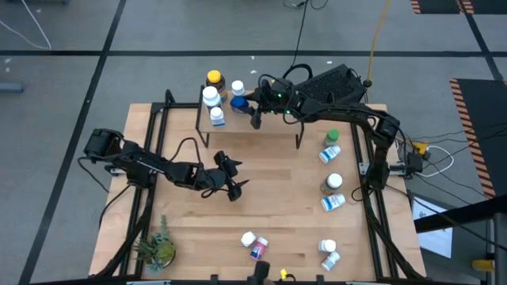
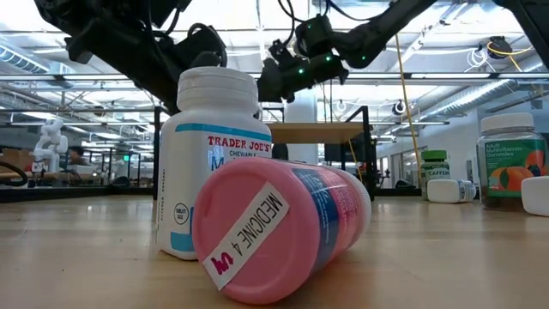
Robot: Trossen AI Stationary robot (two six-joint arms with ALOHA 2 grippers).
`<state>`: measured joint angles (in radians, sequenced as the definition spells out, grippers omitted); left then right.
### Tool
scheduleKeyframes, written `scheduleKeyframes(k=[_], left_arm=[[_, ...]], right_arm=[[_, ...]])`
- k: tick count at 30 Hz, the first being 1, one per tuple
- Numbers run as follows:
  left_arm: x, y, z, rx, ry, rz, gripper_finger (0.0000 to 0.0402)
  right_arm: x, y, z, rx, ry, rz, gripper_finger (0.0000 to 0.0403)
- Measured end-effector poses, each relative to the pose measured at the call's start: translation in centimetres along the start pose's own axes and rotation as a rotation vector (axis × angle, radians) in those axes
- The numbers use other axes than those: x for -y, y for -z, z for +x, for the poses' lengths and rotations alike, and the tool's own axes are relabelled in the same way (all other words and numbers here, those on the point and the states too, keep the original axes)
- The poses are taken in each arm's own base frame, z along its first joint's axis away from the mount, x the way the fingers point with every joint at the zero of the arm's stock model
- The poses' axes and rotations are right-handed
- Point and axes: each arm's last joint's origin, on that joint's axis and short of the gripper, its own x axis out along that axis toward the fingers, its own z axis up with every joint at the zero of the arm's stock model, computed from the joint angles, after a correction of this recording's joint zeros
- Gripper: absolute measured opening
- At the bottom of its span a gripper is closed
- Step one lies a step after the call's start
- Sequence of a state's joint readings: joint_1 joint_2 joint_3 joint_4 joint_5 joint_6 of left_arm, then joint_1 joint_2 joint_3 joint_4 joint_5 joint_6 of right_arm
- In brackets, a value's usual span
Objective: Pick and place medicine bottles onto shelf by color
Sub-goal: Put the blue medicine bottle on the shelf
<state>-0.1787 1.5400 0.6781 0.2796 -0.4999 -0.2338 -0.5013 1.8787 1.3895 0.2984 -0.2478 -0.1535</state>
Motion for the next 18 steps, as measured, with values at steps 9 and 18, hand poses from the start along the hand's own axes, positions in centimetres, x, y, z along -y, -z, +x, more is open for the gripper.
scheduleKeyframes(k=[9, 18], left_arm=[[-0.1, 0.2, 0.0, -0.016, -0.003, 0.000, 0.0351], [-0.2, -0.3, 0.2, 0.021, -0.003, -0.006, 0.0351]], right_arm=[[1.4, 0.3, -0.3, 0.008, -0.024, -0.003, 0.0187], [3.7, 1.0, -1.0, 0.021, -0.072, 0.087, 0.0240]])
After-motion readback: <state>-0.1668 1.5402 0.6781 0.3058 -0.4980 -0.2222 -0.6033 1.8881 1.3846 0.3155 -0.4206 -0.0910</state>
